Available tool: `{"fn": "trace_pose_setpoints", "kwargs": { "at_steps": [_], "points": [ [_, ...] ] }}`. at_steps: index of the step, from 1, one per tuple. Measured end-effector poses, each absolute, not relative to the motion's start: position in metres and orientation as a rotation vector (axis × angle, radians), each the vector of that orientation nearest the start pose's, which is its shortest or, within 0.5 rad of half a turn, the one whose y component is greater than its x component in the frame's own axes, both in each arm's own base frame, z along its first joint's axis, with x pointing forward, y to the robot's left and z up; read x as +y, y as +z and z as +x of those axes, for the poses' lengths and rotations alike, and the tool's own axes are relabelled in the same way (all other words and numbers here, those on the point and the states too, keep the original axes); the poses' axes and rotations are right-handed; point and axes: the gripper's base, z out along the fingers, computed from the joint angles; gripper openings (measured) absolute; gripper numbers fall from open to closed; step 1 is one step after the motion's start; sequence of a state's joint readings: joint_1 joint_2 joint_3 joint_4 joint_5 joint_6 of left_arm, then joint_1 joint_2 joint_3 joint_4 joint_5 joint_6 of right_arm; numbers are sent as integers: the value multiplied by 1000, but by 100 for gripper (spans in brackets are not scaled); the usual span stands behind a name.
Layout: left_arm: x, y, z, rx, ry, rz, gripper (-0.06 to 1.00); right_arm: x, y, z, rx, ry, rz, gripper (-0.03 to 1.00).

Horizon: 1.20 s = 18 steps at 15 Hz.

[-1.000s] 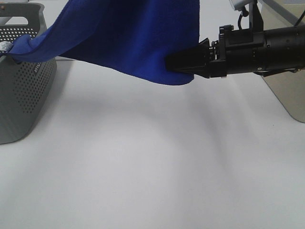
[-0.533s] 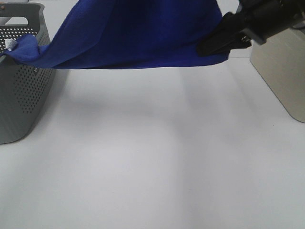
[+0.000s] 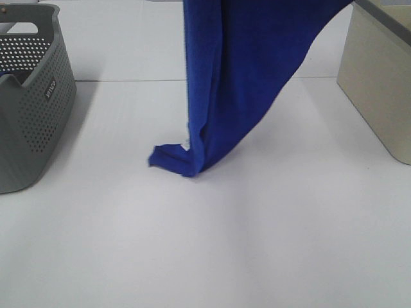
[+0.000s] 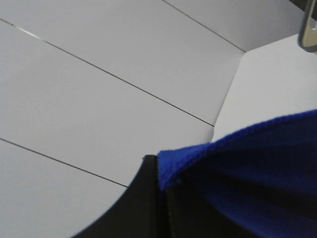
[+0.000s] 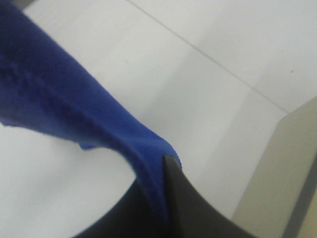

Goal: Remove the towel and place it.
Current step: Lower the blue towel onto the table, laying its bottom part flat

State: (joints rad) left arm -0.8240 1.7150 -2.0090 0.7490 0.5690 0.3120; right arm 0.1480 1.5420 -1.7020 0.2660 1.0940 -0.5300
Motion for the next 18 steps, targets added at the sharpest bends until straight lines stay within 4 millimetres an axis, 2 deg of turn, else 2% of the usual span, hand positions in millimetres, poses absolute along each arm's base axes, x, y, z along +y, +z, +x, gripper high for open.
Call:
{"fn": "trace_pose_setpoints", "kwargs": {
  "at_steps": [1, 3, 6, 9, 11, 13, 15, 16, 18],
  "points": [
    [-245, 511, 305, 1222, 402, 997, 0, 68, 443, 323, 2151, 104, -760, 2],
    [-234, 516, 314, 1189, 383, 944, 0, 67, 459, 329, 2004, 40, -731, 2],
    [-219, 522, 328, 1126, 380, 891, 0, 66, 475, 338, 1815, -44, -677, 2],
    [-216, 511, 351, 1088, 383, 883, 0, 63, 490, 346, 1652, -105, -599, 2],
    [-213, 502, 366, 1063, 387, 881, 0, 63, 488, 355, 1613, -125, -576, 2],
    [-205, 493, 387, 989, 385, 867, 0, 64, 477, 375, 1594, -139, -551, 2],
    [-194, 474, 416, 920, 375, 856, 0, 67, 458, 401, 1571, -148, -514, 2],
    [-187, 451, 446, 887, 352, 834, 0, 73, 449, 422, 1536, -141, -485, 2],
    [-183, 438, 471, 868, 361, 808, 0, 89, 445, 450, 1482, -146, -500, 2]
  ]
}}
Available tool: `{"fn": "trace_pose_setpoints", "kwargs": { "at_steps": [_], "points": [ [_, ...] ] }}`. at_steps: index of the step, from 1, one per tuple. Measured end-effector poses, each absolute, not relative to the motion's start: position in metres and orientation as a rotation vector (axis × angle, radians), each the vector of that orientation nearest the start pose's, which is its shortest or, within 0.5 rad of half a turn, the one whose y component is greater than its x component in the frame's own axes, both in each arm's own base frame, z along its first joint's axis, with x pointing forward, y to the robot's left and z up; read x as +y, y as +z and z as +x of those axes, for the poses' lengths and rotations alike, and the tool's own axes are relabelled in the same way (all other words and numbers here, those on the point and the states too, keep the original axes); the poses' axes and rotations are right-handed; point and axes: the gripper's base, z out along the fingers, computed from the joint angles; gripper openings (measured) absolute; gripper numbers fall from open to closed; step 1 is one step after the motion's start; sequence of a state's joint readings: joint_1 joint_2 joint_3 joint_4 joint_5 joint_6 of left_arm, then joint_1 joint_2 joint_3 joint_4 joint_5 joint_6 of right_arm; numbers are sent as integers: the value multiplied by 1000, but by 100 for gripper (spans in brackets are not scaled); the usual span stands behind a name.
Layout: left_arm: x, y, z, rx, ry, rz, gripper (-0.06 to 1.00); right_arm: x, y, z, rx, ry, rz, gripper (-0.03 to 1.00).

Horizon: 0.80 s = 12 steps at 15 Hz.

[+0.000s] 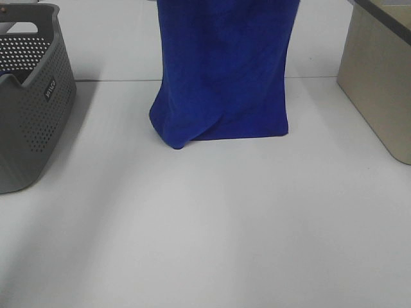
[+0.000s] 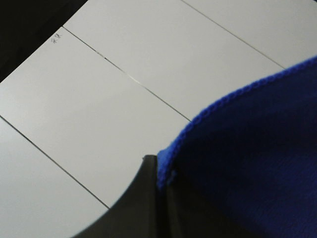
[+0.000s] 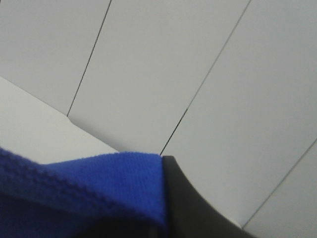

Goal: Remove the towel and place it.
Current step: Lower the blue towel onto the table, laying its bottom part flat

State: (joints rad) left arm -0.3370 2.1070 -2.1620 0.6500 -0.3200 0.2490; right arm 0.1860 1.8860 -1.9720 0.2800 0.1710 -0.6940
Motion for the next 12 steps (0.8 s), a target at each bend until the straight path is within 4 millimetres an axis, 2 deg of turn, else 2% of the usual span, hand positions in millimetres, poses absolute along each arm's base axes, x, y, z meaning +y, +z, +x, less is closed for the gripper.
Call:
{"fn": "trace_pose_setpoints", "kwargs": {
  "at_steps": [2, 4, 8, 12],
  "points": [
    [-180, 438, 493, 815, 375, 742, 0, 99, 452, 469, 1416, -139, -494, 2],
    [-180, 442, 504, 755, 404, 684, 0, 100, 454, 481, 1380, -147, -485, 2],
    [-176, 458, 499, 694, 439, 622, 0, 101, 460, 482, 1353, -150, -478, 2],
    [-171, 453, 505, 779, 464, 624, 0, 103, 454, 482, 1414, -108, -504, 2]
  ]
}}
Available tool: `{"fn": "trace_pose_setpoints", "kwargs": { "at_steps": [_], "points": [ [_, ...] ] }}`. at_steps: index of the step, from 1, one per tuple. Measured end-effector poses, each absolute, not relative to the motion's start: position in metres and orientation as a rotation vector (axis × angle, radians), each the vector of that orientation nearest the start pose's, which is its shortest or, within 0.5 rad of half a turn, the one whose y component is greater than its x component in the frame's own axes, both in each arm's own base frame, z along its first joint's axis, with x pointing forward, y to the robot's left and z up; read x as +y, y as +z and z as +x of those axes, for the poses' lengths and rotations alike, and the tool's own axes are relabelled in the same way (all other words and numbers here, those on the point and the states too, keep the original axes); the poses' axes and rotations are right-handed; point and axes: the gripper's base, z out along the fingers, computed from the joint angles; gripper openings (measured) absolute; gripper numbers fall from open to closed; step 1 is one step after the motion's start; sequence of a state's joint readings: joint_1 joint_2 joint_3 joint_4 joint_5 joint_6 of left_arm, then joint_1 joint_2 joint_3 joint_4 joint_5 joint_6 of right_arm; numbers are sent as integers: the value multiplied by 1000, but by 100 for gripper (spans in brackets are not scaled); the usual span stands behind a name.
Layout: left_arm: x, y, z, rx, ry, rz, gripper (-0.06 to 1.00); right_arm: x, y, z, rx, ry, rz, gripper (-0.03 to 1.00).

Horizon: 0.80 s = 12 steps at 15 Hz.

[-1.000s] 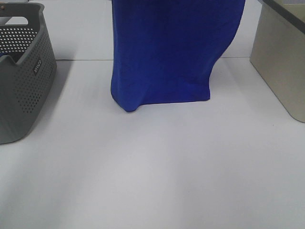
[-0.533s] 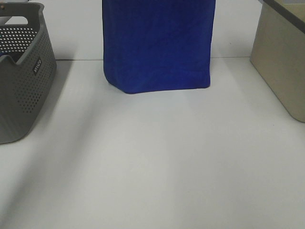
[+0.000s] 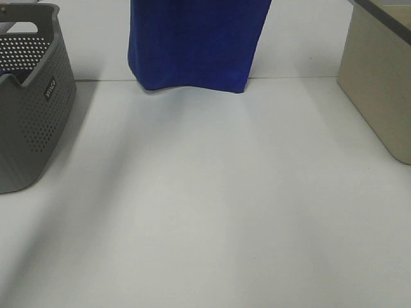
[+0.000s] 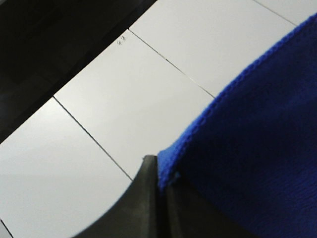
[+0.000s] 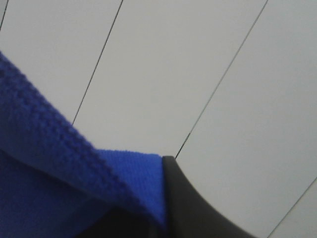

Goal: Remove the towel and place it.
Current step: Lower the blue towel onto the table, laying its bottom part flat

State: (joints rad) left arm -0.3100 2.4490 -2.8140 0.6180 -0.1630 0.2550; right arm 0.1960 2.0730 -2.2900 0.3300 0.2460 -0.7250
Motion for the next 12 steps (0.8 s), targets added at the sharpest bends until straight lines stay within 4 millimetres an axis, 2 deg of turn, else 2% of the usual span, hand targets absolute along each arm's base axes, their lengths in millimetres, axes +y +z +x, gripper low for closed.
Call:
{"fn": "trace_pose_setpoints", "kwargs": {
  "at_steps": [2, 4, 5, 6, 7, 8, 10, 11, 12],
  "points": [
    [-168, 449, 509, 850, 459, 616, 0, 105, 448, 482, 1472, -84, -541, 2],
    [-173, 436, 514, 1076, 396, 583, 0, 109, 435, 478, 1610, -24, -623, 2],
    [-181, 426, 513, 1228, 364, 580, 0, 111, 431, 472, 1686, 10, -666, 2],
    [-199, 405, 500, 1567, 344, 642, 0, 109, 431, 452, 1854, 56, -747, 2],
    [-205, 402, 488, 1698, 337, 688, 0, 106, 434, 439, 1945, 72, -778, 2],
    [-207, 408, 473, 1791, 320, 719, 0, 103, 440, 425, 2015, 81, -795, 2],
    [-197, 426, 444, 1941, 295, 744, 0, 99, 449, 401, 2113, 107, -827, 2],
    [-195, 431, 440, 1954, 287, 743, 0, 99, 452, 398, 2118, 110, -827, 2],
    [-190, 447, 426, 1959, 247, 720, 0, 98, 457, 393, 2117, 121, -820, 2]
  ]
}}
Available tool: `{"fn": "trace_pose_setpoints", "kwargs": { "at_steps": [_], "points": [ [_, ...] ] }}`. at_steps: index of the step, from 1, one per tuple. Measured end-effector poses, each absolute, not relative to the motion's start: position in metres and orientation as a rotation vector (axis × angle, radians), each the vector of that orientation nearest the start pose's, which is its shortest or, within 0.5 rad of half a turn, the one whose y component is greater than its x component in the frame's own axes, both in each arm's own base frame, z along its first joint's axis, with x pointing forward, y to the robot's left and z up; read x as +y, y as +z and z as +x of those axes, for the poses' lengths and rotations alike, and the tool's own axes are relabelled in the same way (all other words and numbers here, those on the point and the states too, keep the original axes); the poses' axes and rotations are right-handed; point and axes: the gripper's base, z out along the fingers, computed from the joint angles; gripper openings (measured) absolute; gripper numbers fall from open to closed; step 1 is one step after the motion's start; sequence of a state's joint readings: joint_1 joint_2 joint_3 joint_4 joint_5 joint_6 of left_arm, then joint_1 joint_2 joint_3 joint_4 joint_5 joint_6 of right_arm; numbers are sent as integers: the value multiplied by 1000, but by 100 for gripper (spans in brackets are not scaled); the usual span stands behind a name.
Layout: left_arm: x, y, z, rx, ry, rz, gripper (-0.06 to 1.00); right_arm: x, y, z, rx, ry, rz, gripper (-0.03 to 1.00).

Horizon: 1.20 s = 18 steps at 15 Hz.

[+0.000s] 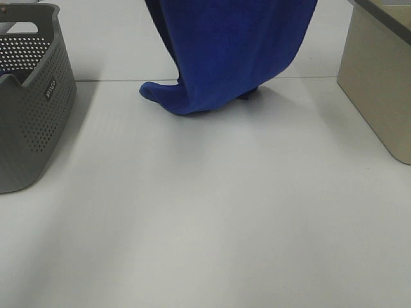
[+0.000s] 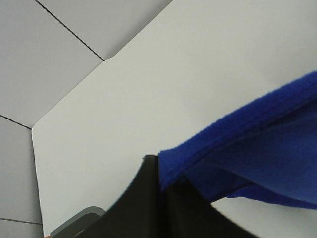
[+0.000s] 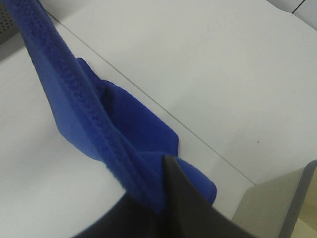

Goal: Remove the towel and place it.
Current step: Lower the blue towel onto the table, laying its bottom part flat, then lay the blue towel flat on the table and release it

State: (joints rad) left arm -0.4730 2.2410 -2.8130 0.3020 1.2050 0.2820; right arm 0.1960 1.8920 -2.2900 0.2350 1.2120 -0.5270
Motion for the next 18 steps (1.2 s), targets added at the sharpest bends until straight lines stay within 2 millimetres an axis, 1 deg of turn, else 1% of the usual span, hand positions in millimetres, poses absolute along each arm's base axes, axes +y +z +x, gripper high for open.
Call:
{"fn": "trace_pose_setpoints", "kwargs": {
  "at_steps": [3, 5, 7, 8, 10, 12, 13, 14, 15, 16, 18],
  "points": [
    [-187, 460, 416, 1951, 199, 693, 0, 98, 463, 387, 2127, 151, -769, 2],
    [-185, 459, 412, 1992, 176, 681, 0, 99, 464, 385, 2132, 186, -740, 2],
    [-180, 456, 401, 2068, 167, 676, 0, 101, 460, 378, 2156, 246, -737, 2],
    [-173, 454, 387, 2130, 154, 673, 0, 102, 455, 371, 2184, 301, -742, 2],
    [-161, 459, 359, 2184, 126, 650, 0, 103, 450, 359, 2212, 334, -748, 2],
    [-148, 460, 328, 2239, 88, 603, 0, 102, 451, 345, 2222, 355, -752, 2],
    [-144, 461, 319, 2250, 76, 587, 0, 103, 451, 342, 2224, 367, -754, 2],
    [-134, 462, 297, 2269, 30, 550, 0, 103, 448, 332, 2240, 398, -758, 2],
    [-131, 461, 284, 2285, -11, 538, 0, 103, 445, 326, 2254, 413, -757, 2],
    [-130, 459, 278, 2296, -31, 537, 0, 102, 443, 323, 2265, 419, -756, 2],
    [-126, 442, 263, 2354, -76, 538, 0, 100, 434, 311, 2308, 444, -743, 2]
  ]
}}
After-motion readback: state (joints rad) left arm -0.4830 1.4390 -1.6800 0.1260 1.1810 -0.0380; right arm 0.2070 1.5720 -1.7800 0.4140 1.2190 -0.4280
